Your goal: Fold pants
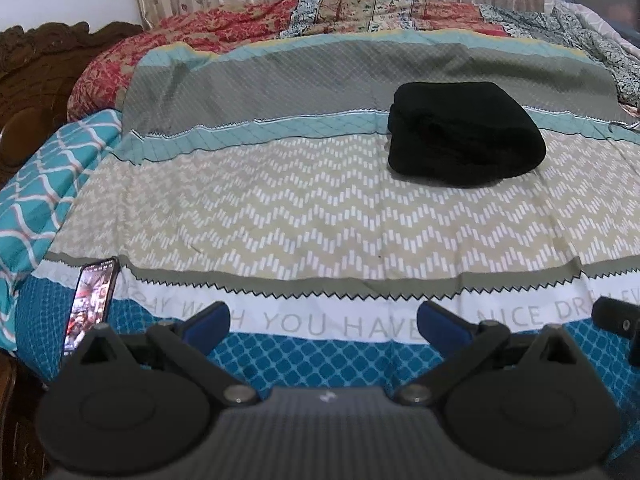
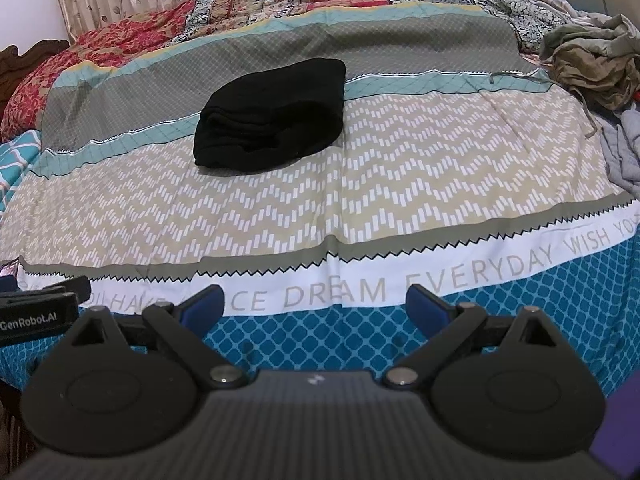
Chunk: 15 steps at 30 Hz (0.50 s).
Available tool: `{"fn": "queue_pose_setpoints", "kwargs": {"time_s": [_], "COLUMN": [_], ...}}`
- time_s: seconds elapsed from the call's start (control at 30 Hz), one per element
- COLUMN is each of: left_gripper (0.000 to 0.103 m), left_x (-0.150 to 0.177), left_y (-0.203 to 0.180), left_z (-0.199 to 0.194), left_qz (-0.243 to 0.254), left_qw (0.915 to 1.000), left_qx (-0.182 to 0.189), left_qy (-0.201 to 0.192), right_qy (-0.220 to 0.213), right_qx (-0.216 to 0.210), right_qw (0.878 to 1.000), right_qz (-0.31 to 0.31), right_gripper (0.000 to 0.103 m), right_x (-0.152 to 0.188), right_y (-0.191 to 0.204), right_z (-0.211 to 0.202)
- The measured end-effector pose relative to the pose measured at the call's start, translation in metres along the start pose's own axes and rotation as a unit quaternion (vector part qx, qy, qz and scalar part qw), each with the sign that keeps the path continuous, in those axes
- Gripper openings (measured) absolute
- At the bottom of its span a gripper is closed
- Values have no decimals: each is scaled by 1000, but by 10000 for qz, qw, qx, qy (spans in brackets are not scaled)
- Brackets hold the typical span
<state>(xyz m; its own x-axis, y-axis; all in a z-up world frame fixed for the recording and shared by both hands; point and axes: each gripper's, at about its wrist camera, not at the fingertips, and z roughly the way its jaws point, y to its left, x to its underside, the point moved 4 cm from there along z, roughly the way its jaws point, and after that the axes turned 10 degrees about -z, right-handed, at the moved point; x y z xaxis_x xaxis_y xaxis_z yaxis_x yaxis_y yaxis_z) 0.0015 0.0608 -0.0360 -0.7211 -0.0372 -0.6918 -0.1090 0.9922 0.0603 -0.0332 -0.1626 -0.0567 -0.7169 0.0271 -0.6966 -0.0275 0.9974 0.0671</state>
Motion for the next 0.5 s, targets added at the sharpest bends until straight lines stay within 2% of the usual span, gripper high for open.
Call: {"fn": "queue_pose_setpoints", "kwargs": {"time_s": [0.27,0.5], "left_gripper": [103,103], "left_x": [0,-2], "left_y": [-2,-4], "left_z": [-1,-6], "left_qz": [38,131], "left_qw": [10000,9998], "left_qx": [-41,-92], "left_qy": [50,-72], "right_qy": [-8,-102], "right_qx": [-53,-143], "right_qw": [9999,9997], "right_qz": [94,196], "right_gripper": [99,99], "right_x": [0,-3], "right_y": [-1,-1], "right_z": [-1,-6]}}
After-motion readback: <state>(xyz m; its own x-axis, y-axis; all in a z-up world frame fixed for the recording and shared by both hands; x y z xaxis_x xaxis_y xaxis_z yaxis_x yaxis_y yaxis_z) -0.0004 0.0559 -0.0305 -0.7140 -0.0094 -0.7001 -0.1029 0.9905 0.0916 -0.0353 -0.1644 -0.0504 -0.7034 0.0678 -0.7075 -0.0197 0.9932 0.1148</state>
